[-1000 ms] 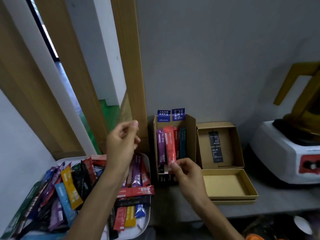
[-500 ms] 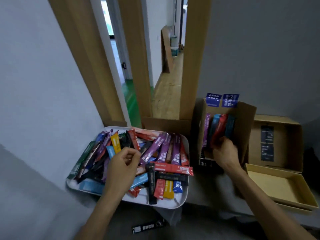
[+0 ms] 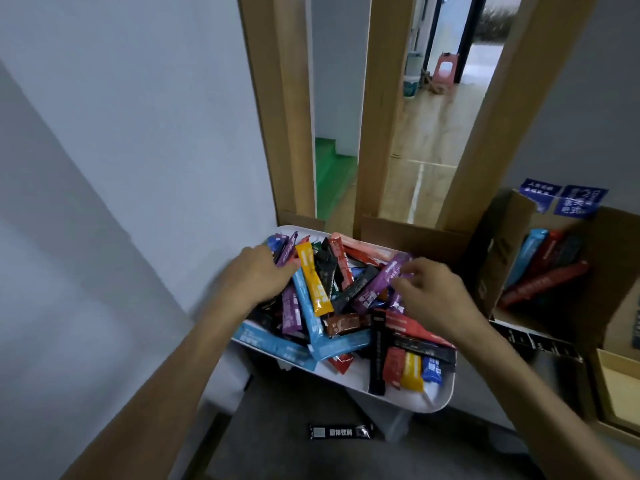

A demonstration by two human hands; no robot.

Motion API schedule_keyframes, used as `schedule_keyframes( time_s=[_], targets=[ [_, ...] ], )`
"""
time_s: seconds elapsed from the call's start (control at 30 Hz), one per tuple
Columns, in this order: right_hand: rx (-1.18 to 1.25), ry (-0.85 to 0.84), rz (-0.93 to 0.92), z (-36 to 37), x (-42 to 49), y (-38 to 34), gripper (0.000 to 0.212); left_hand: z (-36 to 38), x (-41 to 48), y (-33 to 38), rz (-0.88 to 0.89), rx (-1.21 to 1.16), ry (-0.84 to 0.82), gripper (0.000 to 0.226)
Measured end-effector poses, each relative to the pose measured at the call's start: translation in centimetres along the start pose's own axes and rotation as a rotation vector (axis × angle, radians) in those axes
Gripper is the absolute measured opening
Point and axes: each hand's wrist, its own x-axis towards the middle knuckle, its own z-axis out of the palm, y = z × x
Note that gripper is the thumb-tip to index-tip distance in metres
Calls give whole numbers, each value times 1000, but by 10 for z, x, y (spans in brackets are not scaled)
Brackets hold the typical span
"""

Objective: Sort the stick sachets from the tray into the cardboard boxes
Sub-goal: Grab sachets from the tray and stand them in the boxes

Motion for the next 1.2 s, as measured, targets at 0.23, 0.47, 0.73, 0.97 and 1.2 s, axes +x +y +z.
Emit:
schedule_keyframes(
  time_s=[0.23, 0.47, 0.73, 0.97, 1.2],
  targets=[
    [-172, -121, 72, 48, 67, -21, 58, 8, 33, 18, 5, 212, -174, 63],
    [103, -75, 227, 50, 77, 2, 18, 19, 37, 3, -26, -81, -97, 59],
    [369, 20, 6, 38, 40, -45, 12, 30, 33, -15, -21, -496, 0, 38],
    [-30, -229, -85, 109, 63, -106, 12, 34, 37, -24, -89, -804, 127, 16],
    [151, -68, -11, 134, 71, -93, 14, 37, 38, -29, -94, -968, 254, 27]
  ],
)
